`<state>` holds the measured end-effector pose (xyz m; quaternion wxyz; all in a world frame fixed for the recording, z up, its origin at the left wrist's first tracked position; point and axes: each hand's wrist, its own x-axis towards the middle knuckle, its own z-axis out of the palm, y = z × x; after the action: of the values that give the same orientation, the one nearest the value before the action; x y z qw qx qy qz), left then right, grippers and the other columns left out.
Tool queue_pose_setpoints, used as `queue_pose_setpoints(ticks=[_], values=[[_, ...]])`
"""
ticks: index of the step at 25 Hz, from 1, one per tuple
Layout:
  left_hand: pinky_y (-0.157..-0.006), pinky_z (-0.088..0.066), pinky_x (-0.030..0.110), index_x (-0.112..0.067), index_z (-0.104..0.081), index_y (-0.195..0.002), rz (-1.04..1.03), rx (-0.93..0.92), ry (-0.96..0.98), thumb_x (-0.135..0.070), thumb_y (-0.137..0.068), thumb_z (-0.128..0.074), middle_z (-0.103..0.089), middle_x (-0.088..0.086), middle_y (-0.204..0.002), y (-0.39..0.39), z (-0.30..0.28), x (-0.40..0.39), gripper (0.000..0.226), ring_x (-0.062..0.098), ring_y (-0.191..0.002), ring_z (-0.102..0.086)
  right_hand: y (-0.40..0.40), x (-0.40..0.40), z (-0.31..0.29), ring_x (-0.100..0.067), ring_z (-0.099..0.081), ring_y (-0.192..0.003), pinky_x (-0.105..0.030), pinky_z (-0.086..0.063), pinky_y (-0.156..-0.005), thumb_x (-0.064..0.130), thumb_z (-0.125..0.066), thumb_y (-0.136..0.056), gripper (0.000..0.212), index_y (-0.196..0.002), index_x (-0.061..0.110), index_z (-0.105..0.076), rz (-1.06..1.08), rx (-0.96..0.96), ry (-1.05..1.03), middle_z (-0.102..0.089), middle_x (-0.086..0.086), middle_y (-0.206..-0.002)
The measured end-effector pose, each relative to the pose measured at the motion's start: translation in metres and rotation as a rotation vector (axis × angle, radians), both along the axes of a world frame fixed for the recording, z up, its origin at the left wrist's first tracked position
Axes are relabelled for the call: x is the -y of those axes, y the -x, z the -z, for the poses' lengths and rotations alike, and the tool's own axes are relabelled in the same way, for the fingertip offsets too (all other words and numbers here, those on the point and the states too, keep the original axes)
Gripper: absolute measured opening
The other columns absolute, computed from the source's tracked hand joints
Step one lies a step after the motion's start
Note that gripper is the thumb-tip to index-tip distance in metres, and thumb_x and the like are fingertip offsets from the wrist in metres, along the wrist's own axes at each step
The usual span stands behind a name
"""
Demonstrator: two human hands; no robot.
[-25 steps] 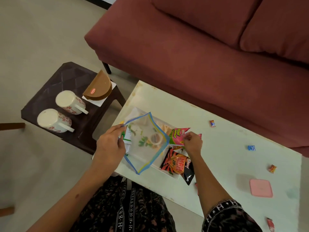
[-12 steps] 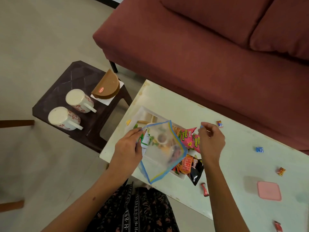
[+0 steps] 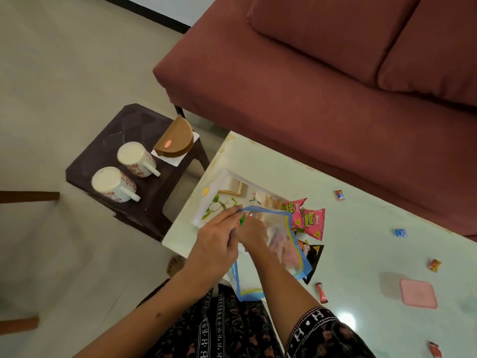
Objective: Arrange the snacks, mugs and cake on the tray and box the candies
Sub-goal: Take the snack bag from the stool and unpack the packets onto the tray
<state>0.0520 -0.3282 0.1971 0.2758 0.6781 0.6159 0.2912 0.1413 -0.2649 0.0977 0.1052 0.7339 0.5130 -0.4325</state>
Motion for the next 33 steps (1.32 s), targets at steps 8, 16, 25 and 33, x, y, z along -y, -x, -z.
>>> queue_pose_setpoints(ticks=[8, 16, 25, 33], values=[[-0.101, -0.037, 0.031, 0.003, -0.059, -0.116, -0.016, -0.169, 0.04, 0.012, -0.074, -0.057, -0.063, 0.017, -0.121, 0.012, 0.016, 0.008, 0.043, 0.025, -0.112, -0.061, -0.015, 0.008, -0.066, -0.031, -0.065, -0.097, -0.028, -0.045, -0.07, 0.027, -0.053, -0.09, 0.026, -0.1, 0.004, -0.061, -0.14, 0.043, -0.181, -0.066, -0.015, -0.105], [-0.102, -0.04, 0.032, 0.0, -0.055, -0.122, -0.137, -0.246, 0.147, 0.008, -0.08, -0.05, -0.056, 0.011, -0.131, 0.023, 0.02, -0.007, 0.043, 0.027, -0.115, -0.057, -0.139, 0.022, -0.216, -0.011, -0.055, -0.053, -0.025, -0.04, -0.052, 0.038, -0.07, -0.078, 0.027, -0.066, 0.014, -0.064, 0.109, -0.107, -0.743, -0.066, 0.001, -0.06], [-0.095, -0.046, 0.039, 0.002, -0.059, -0.116, -0.273, -0.264, 0.161, 0.01, -0.076, -0.052, -0.061, 0.015, -0.123, 0.05, 0.008, -0.012, 0.041, 0.032, -0.107, -0.061, -0.125, 0.018, -0.022, -0.017, -0.056, -0.07, -0.025, -0.04, -0.059, 0.006, -0.067, -0.078, 0.009, -0.087, 0.004, -0.065, 0.278, -0.101, -0.526, -0.068, -0.01, -0.079], [-0.095, -0.048, 0.038, -0.001, -0.059, -0.118, -0.253, -0.229, 0.199, 0.008, -0.079, -0.053, -0.059, 0.01, -0.128, 0.049, 0.005, -0.005, 0.041, 0.034, -0.091, -0.066, -0.128, 0.041, 0.078, -0.027, -0.064, -0.091, -0.048, -0.053, -0.086, -0.001, -0.066, -0.079, 0.017, -0.095, 0.002, -0.064, 0.674, -0.244, -0.167, -0.067, -0.012, -0.093]])
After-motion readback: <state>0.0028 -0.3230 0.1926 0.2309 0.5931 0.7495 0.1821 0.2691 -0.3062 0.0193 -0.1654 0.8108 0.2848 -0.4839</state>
